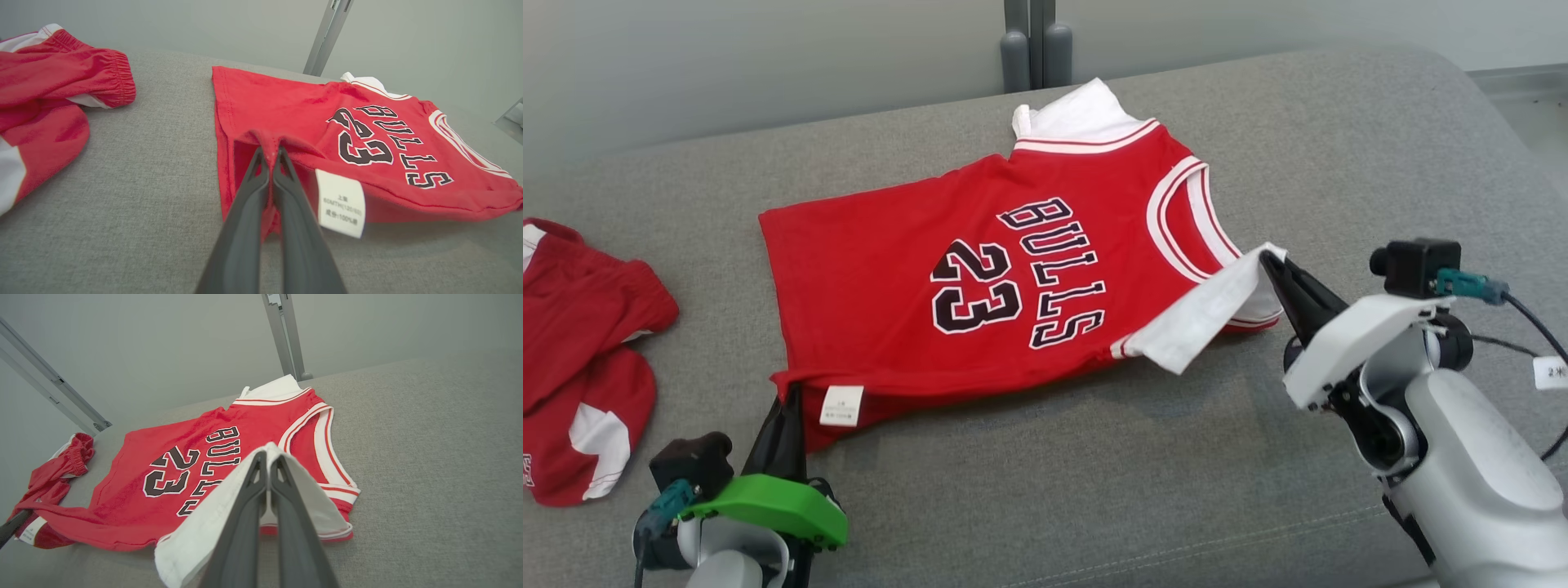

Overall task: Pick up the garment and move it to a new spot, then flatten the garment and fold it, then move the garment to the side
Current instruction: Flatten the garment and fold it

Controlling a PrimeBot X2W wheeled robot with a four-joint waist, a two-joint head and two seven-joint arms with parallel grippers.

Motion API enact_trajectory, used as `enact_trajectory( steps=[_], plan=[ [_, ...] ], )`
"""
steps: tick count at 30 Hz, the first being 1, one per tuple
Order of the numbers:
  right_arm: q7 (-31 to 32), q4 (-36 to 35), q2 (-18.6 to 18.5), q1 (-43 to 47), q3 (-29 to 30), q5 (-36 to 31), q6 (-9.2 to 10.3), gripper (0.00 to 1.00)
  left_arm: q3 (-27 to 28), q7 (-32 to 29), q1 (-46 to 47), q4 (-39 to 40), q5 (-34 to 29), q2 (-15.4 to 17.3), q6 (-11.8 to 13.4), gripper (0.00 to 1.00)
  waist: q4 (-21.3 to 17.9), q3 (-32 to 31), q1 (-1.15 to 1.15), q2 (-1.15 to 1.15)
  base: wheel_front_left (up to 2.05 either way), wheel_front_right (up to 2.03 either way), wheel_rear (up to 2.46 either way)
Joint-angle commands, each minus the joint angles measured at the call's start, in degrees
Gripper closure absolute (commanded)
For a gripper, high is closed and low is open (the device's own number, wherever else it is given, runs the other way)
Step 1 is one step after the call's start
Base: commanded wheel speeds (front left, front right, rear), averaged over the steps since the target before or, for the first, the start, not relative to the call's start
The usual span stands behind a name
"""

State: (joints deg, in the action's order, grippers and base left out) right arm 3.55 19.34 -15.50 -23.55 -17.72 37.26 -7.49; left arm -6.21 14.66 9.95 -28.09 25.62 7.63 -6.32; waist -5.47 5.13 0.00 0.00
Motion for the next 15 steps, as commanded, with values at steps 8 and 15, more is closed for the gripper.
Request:
enact_trajectory(
  steps=[8,15],
  plan=[
    [-2.1,14.4,1.0,-15.2,-5.4,1.9,0.0,1.0,-1.5,-0.2,8.4,-5.6,0.0,1.7,-0.6,1.0,1.1,4.5,0.0,0.0,0.0,0.0,0.0],
    [-4.8,24.5,1.9,-23.9,-9.6,2.3,0.0,1.0,-3.0,0.0,13.4,-8.9,-0.5,1.9,-0.8,1.0,2.1,7.7,0.0,0.0,0.0,0.0,0.0]
  ],
)
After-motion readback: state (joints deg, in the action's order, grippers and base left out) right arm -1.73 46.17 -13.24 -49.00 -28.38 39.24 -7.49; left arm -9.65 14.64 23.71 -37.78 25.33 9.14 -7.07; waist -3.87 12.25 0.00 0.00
